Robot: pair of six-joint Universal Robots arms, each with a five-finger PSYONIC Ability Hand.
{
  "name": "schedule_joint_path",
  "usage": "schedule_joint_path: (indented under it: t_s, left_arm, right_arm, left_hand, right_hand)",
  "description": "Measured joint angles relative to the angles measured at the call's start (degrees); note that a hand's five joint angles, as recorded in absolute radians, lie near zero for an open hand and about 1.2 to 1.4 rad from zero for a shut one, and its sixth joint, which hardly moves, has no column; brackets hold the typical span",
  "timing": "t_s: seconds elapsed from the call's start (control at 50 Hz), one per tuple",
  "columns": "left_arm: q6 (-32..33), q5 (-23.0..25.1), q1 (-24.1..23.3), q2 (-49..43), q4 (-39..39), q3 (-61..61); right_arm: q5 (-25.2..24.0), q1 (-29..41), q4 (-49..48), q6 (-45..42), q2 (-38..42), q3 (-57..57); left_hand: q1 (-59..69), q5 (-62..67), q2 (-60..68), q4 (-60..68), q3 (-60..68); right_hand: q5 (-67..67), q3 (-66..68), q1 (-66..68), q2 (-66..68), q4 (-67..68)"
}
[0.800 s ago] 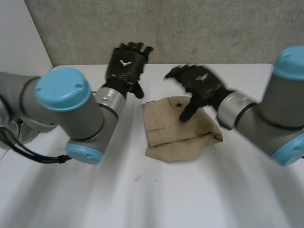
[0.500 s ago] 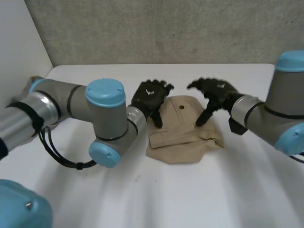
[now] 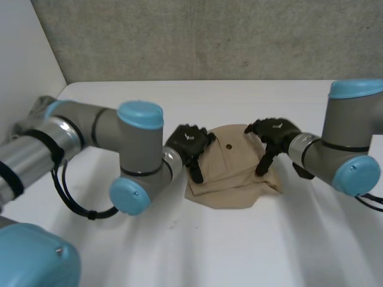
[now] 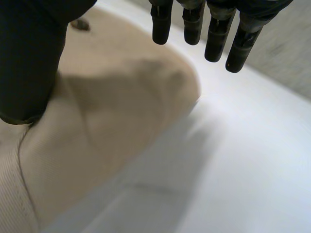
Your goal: Fold the laundry.
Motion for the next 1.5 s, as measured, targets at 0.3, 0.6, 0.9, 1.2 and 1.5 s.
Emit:
schedule_joint_path:
  t_s: [0.3,0.6,0.9,1.2,1.5]
  left_arm:
    - [-7.3,8.4,2.3,22.4,0.6,-11.3]
    - [-12.6,18.5,6.0,33.2,1.1,-25.4]
    - [-12.5,17.9,5.7,33.7,2.0,-26.0]
    - [-12.9,15.0,5.8,35.2,4.3,-27.6]
    - [-12.9,13.8,5.9,34.8,5.0,-26.6]
  right_arm:
    - [7.8,-3.3,-9.3,14.5,-15.5,18.6]
    - [-2.6,-4.6,-11.3,25.0,-9.4,24.2]
    - [-2.7,-3.9,-14.8,26.8,-2.9,19.1]
    - [-2.6,-3.1,-17.3,25.3,2.0,5.9]
    - [3.9,-11.0,-3.1,21.1,24.4,-42.5]
  left_hand:
    - [0.0,0.0,-0.1,0.0,0.0]
    - [0.0,0.0,-0.1,0.0,0.0]
    - [0.0,0.0,-0.1,0.0,0.0]
    - [0.0,0.0,-0.1,0.0,0.0]
    - [0.0,0.0,-0.1,0.0,0.0]
  right_hand:
    - [0.0,0.0,0.0,0.0,0.0]
    - [0.0,0.0,0.0,0.0,0.0]
    - [8.8,12.6,11.4,12.8,10.4]
    - [47.1,52.4,41.3,55.1,54.4]
    - [47.9,53.1,42.8,55.1,54.6]
